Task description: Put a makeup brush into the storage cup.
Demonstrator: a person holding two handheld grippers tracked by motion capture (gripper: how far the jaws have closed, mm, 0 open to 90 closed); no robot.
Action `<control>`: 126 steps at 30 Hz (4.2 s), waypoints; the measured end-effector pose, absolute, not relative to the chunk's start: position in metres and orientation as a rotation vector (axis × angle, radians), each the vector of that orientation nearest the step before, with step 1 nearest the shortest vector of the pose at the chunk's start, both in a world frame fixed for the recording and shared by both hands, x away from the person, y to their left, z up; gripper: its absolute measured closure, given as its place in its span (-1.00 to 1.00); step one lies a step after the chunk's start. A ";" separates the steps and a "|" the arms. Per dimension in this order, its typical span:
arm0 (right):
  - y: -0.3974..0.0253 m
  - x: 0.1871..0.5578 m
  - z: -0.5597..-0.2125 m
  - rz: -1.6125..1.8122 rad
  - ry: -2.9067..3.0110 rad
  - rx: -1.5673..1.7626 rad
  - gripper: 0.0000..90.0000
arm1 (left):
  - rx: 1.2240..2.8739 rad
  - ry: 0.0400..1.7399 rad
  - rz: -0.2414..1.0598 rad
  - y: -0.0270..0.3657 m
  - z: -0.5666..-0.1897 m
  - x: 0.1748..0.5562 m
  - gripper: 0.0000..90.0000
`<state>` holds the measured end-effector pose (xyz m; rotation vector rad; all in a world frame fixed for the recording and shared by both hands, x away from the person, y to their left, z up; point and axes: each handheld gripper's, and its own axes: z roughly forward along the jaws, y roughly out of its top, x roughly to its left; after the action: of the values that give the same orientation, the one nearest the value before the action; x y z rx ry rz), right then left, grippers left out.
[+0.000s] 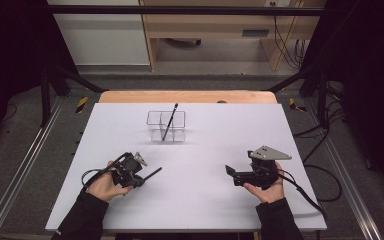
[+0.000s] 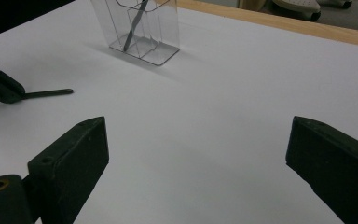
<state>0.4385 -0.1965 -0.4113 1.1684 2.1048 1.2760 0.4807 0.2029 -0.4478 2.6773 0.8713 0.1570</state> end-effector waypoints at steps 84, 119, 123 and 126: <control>-0.130 0.440 -0.375 1.051 2.347 0.732 -0.81 | 2.524 0.376 0.292 0.145 -0.371 0.461 0.85; -0.092 0.429 -0.375 0.770 2.447 0.385 -0.69 | 2.595 0.238 0.233 0.109 -0.359 0.462 0.85; -0.090 0.428 -0.375 0.761 2.439 0.358 -0.67 | 2.595 0.230 0.228 0.107 -0.360 0.462 0.85; -0.088 0.426 -0.375 0.745 2.424 0.337 -0.64 | 2.591 0.233 0.225 0.106 -0.359 0.462 0.85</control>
<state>0.4259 -0.0877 -0.3754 0.3369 2.4239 0.7454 0.4618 0.1059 -0.3591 2.5911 0.2333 0.2245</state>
